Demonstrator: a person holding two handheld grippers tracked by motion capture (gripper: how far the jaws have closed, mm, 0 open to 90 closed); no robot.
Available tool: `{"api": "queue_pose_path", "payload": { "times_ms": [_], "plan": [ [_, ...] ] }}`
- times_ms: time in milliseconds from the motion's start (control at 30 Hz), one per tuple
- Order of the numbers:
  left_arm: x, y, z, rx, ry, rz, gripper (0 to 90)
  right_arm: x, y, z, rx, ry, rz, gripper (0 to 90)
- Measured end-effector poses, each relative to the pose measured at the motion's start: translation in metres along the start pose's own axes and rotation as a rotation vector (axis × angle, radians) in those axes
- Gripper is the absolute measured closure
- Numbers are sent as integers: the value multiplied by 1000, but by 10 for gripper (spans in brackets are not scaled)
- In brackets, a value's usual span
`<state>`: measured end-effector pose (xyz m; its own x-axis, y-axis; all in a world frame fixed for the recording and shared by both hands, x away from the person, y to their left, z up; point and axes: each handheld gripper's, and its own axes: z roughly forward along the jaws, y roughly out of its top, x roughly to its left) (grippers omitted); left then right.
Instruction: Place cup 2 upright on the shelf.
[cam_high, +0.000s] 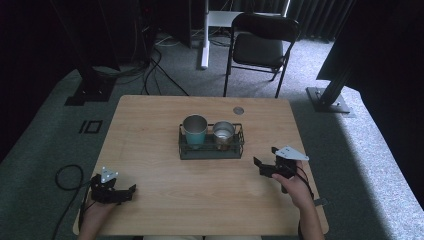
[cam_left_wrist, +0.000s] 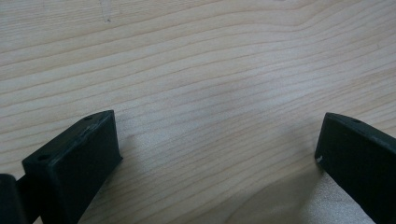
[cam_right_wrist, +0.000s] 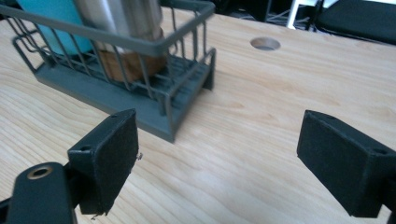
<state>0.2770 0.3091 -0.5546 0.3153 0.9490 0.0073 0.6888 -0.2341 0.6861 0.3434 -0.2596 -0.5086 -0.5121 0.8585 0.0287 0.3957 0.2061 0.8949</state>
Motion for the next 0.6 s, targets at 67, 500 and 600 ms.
{"api": "queue_pose_path", "payload": {
  "times_ms": [67,500,600],
  "plan": [
    [0,0,0,-1,0,0,4,-2,-4,-2,1,-8,4,126],
    [0,0,0,0,0,1,4,-16,-33,-12,68,-70,62,121],
    [0,0,0,0,0,1,4,-18,-40,-15,81,-86,72,121]
  ]
}}
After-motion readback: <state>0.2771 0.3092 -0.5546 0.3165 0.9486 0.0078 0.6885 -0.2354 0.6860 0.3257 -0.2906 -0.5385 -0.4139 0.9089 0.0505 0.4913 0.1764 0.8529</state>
